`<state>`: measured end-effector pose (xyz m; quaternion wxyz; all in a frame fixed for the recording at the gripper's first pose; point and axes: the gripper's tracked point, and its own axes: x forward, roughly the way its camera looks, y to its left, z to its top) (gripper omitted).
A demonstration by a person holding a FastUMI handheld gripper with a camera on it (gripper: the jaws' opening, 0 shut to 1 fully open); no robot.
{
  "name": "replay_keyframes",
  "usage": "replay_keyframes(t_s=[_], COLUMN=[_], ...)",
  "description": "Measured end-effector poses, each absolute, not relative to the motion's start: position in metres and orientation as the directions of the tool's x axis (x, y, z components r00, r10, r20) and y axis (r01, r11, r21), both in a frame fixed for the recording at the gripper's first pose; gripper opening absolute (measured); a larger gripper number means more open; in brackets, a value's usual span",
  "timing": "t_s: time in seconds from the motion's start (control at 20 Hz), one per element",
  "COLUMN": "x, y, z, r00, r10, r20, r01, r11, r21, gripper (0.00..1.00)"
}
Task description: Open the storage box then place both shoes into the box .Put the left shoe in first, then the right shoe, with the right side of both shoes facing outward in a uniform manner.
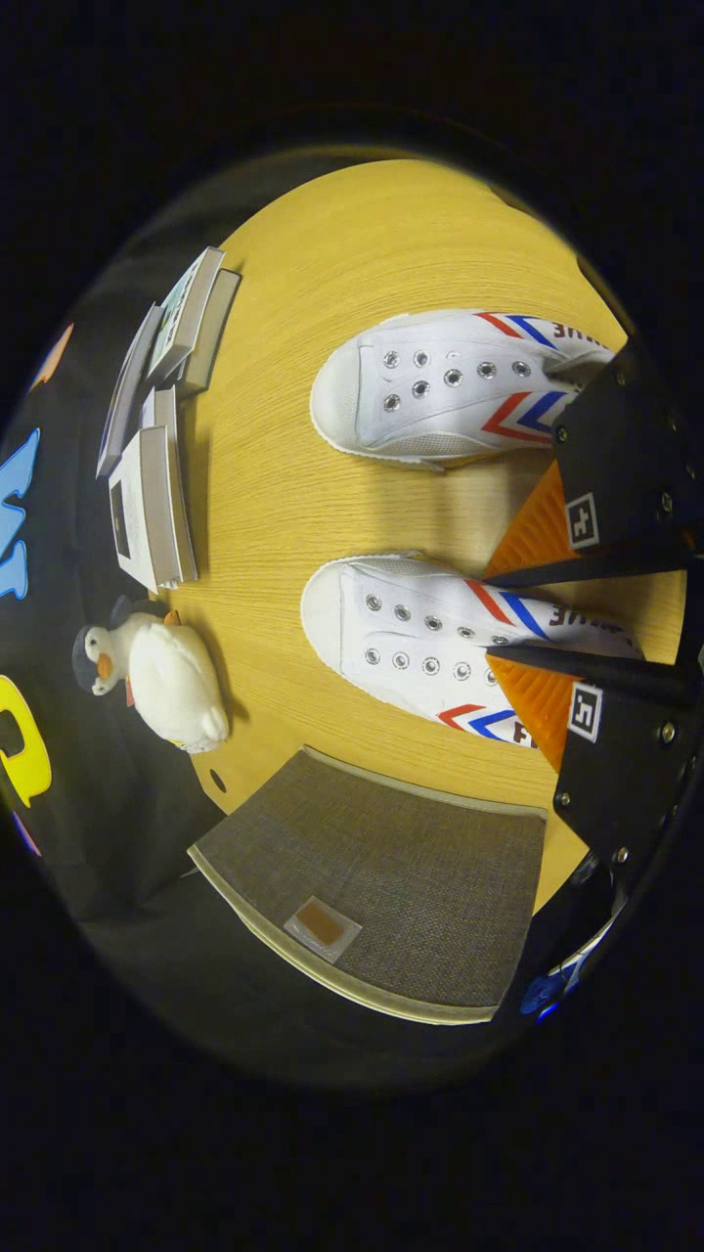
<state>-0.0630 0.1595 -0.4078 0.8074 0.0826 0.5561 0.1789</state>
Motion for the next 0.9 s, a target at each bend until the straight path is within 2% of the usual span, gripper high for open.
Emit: replay_keyframes(t_s=[0.1, 0.15, 0.3, 0.35, 0.65, 0.9], x=[-0.06, -0.065, -0.058, -0.062, -0.052, -0.033], y=[0.152, 0.159, 0.154, 0.157, 0.168, 0.178], z=[-0.396, -0.409, -0.397, -0.404, -0.374, -0.328], r00=[0.317, 0.301, 0.329, 0.323, 0.353, 0.399], r10=[0.384, 0.389, 0.389, 0.383, 0.416, 0.441], r20=[-0.867, -0.871, -0.86, -0.865, -0.838, -0.804], r01=[-0.154, -0.12, -0.058, -0.056, -0.031, -0.057], r11=[0.923, 0.921, 0.918, 0.92, 0.9, 0.887], r21=[0.353, 0.37, 0.393, 0.387, 0.434, 0.459], gripper=[0.35, 0.14, 0.14, 0.01, 0.0, 0.0])
